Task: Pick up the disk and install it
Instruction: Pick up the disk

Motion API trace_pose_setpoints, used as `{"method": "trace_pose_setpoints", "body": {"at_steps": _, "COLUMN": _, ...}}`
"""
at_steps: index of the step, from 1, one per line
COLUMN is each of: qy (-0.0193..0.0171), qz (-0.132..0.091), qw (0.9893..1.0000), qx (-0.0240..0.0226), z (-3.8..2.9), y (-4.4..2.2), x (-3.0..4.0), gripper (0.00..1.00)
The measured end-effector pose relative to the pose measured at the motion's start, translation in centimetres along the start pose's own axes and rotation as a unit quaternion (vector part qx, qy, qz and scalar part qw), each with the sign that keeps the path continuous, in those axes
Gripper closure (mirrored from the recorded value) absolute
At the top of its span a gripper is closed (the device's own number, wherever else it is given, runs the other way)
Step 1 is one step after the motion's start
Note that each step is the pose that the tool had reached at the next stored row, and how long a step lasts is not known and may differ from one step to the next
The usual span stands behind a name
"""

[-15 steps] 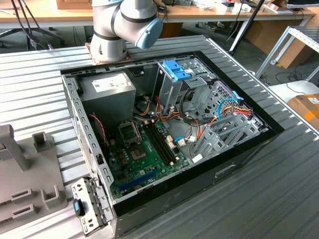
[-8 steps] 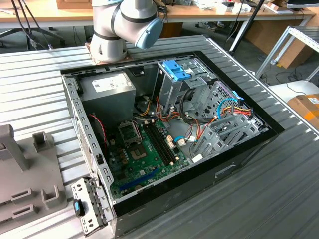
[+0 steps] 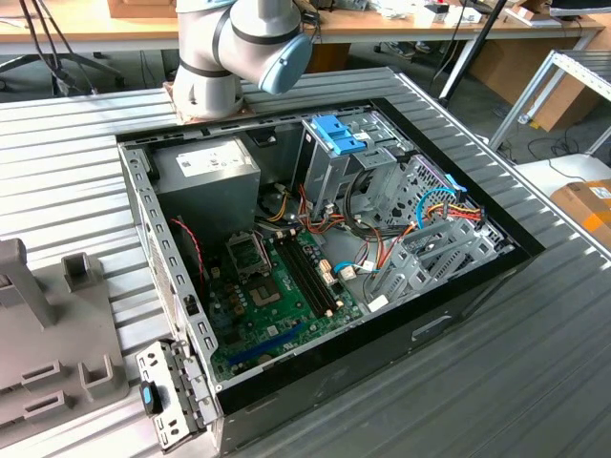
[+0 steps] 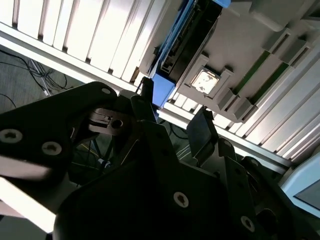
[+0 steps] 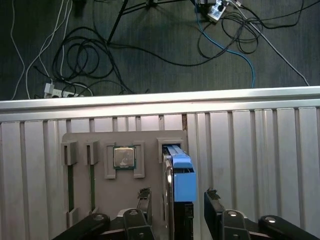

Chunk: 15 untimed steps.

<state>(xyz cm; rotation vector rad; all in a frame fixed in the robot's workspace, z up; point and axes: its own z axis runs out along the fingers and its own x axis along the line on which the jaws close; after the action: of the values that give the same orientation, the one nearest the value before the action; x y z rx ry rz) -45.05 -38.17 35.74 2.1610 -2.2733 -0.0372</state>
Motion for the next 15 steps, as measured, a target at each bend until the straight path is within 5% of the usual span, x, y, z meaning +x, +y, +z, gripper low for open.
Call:
{"method": "trace_pose_setpoints", "body": {"at_steps": 4, "qy": 0.0001, "qz": -0.001, "qw": 1.0000, "qx": -0.0001, "z": 0.76, "y": -0.02, "x": 0.01, "gripper": 0.46}}
{"method": "trace_pose_setpoints", "body": {"at_steps": 15, "qy": -0.0001, "qz": -0.001, "qw": 1.0000, "qx": 0.0001, "z": 0.90, "y": -0.02, "x": 0.01, "gripper": 0.46}}
